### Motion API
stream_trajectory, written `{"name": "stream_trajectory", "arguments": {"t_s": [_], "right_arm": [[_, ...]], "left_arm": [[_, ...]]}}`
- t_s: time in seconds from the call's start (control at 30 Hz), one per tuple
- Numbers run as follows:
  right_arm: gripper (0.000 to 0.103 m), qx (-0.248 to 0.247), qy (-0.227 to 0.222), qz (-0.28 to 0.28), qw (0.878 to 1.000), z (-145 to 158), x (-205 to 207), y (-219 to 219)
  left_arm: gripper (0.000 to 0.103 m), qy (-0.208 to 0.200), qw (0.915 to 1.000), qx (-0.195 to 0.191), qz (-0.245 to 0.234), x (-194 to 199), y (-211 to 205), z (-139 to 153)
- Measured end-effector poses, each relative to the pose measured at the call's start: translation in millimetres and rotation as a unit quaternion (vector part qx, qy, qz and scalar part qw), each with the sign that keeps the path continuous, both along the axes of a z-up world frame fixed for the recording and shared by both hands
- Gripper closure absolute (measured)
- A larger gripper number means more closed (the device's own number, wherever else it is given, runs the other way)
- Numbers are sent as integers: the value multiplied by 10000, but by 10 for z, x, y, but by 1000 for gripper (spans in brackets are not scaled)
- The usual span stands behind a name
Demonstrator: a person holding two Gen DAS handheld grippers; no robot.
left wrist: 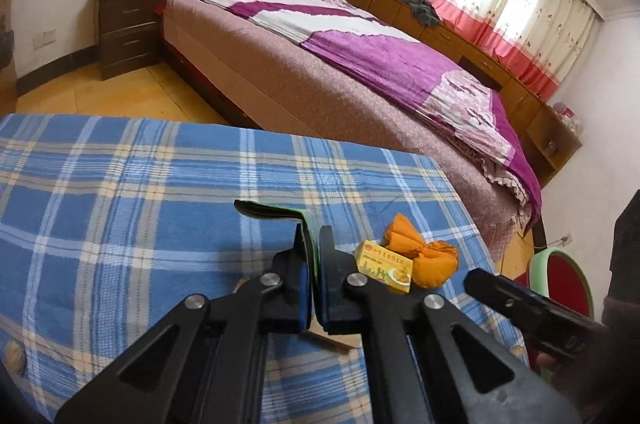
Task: Collect trash
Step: 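Grasp the orange bow-shaped item with the right tool while the left holds the packet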
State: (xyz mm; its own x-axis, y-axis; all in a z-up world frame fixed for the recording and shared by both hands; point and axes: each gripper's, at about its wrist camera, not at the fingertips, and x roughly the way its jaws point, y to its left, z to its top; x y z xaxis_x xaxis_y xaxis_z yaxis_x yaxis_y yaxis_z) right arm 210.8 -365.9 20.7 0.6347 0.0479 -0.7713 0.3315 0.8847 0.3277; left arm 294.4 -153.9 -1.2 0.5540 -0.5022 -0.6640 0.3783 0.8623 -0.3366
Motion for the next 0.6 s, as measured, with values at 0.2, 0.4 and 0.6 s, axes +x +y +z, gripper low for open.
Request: {"name": "stream_trajectory", "arguments": {"t_s": [0.2,0.4,0.6], "right_arm": [[30,-173,100,212,9996,-94,176,144],[38,-461,72,285,9985,-153,282,241],[78,-453,-2,465,9979,-133,307,298]], "left_arm": [[100,-51,9999,-17,129,14,60,24],[100,-18,9998,-25,172,29,76,11],[100,-30,9998,-15,172,34,82,13]]}}
